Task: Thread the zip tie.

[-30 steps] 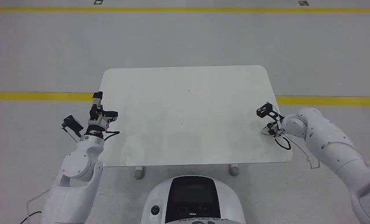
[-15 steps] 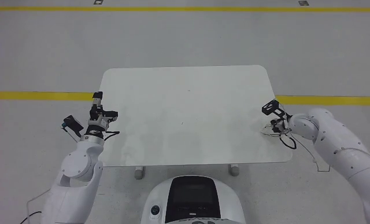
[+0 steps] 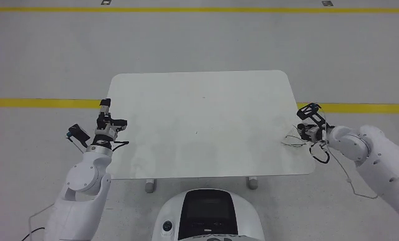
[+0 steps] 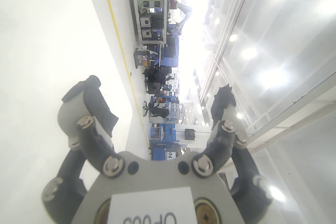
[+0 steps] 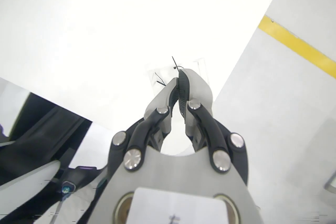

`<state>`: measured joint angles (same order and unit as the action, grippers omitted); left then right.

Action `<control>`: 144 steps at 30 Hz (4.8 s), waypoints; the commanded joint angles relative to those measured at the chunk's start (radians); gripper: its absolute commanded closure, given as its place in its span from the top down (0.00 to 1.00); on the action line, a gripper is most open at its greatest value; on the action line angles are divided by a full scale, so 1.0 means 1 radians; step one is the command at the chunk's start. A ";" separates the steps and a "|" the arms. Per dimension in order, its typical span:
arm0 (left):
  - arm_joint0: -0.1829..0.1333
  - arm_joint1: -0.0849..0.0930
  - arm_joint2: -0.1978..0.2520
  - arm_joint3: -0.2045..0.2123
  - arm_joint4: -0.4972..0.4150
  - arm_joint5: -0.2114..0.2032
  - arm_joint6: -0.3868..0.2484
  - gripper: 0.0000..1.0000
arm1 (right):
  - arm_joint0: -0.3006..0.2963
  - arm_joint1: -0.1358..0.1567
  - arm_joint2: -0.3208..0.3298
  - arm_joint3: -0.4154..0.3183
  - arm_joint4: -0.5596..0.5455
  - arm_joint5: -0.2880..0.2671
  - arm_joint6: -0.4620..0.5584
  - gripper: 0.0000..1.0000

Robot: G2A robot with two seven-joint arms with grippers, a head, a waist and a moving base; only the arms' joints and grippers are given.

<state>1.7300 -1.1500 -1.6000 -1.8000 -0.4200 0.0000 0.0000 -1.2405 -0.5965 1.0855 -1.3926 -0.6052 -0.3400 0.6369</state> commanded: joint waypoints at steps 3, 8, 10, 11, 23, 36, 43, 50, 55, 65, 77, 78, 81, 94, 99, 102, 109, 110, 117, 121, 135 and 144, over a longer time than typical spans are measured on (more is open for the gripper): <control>0.000 0.000 0.000 0.000 0.000 0.000 0.000 1.00 | -0.050 0.017 0.061 -0.004 0.178 0.000 0.004 0.00; 0.000 0.000 0.000 0.000 0.000 0.000 0.000 1.00 | -0.082 0.035 0.091 -0.007 0.308 0.000 0.027 0.00; 0.000 0.000 0.000 0.000 0.000 0.000 0.000 1.00 | -0.092 0.041 0.092 -0.017 0.334 0.000 0.027 0.00; 0.000 0.000 0.000 0.000 0.000 0.000 0.000 1.00 | -0.095 0.045 0.089 -0.024 0.323 0.000 0.034 0.00; 0.000 0.000 0.000 0.000 0.000 0.000 0.000 1.00 | -0.096 0.046 0.088 -0.025 0.317 0.000 0.037 0.00; 0.000 0.000 0.000 0.000 0.000 0.000 0.000 1.00 | -0.096 0.046 0.088 -0.025 0.317 0.000 0.037 0.00; 0.000 0.000 0.000 0.000 0.000 0.000 0.000 1.00 | -0.092 0.052 0.097 -0.089 0.357 0.000 0.125 0.00; 0.000 0.000 0.000 0.000 0.000 0.000 0.000 1.00 | -0.050 0.070 0.097 -0.131 0.495 0.000 0.310 0.00; 0.000 0.000 0.000 0.000 0.000 0.000 0.000 1.00 | 0.024 0.060 0.075 -0.114 0.630 0.000 0.460 0.00; 0.000 0.000 0.000 0.000 0.000 0.000 0.000 1.00 | 0.160 -0.031 0.062 -0.030 0.900 0.000 0.753 0.00; 0.000 0.000 0.000 0.000 0.000 0.000 0.000 1.00 | 0.259 -0.092 -0.060 0.021 0.963 0.000 0.753 0.00; 0.000 0.000 0.000 0.000 0.000 0.000 0.000 1.00 | 0.259 -0.092 -0.060 0.021 0.963 0.000 0.753 0.00; 0.000 0.000 0.000 0.000 0.000 0.000 0.000 1.00 | 0.259 -0.092 -0.060 0.021 0.963 0.000 0.753 0.00; 0.000 0.000 0.000 0.000 0.000 0.000 0.000 1.00 | 0.291 -0.134 -0.132 0.051 1.237 0.000 0.753 0.00; 0.000 0.000 0.000 0.000 0.000 0.000 0.000 1.00 | 0.372 -0.164 -0.219 0.113 1.310 0.000 0.753 0.00; 0.000 0.000 0.000 0.000 0.000 0.000 0.000 1.00 | 0.414 -0.181 -0.261 0.159 1.314 0.000 0.753 0.00; 0.000 0.000 0.000 0.000 0.000 0.000 0.000 1.00 | 0.414 -0.181 -0.261 0.159 1.314 0.000 0.753 0.00; 0.000 0.000 0.000 0.000 0.000 0.000 0.000 1.00 | 0.414 -0.181 -0.261 0.159 1.314 0.000 0.753 0.00; 0.000 0.000 0.000 0.000 0.000 0.000 0.000 1.00 | 0.397 -0.184 -0.258 0.138 1.304 0.009 0.705 0.00; 0.000 0.000 0.000 0.000 0.000 0.000 0.000 1.00 | 0.371 -0.189 -0.245 0.116 1.308 0.001 0.639 0.00; 0.000 0.000 0.000 0.000 0.000 0.000 0.000 1.00 | 0.319 -0.200 -0.214 0.101 1.312 0.000 0.558 0.00; -0.018 0.005 0.025 -0.013 0.113 0.015 -0.073 1.00 | 0.294 -0.200 -0.207 0.077 1.268 0.018 0.528 0.00</control>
<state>1.7160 -1.1465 -1.5816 -1.8084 -0.3403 0.0111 -0.0486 -0.9415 -0.7973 0.8756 -1.3132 0.6707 -0.3263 1.1643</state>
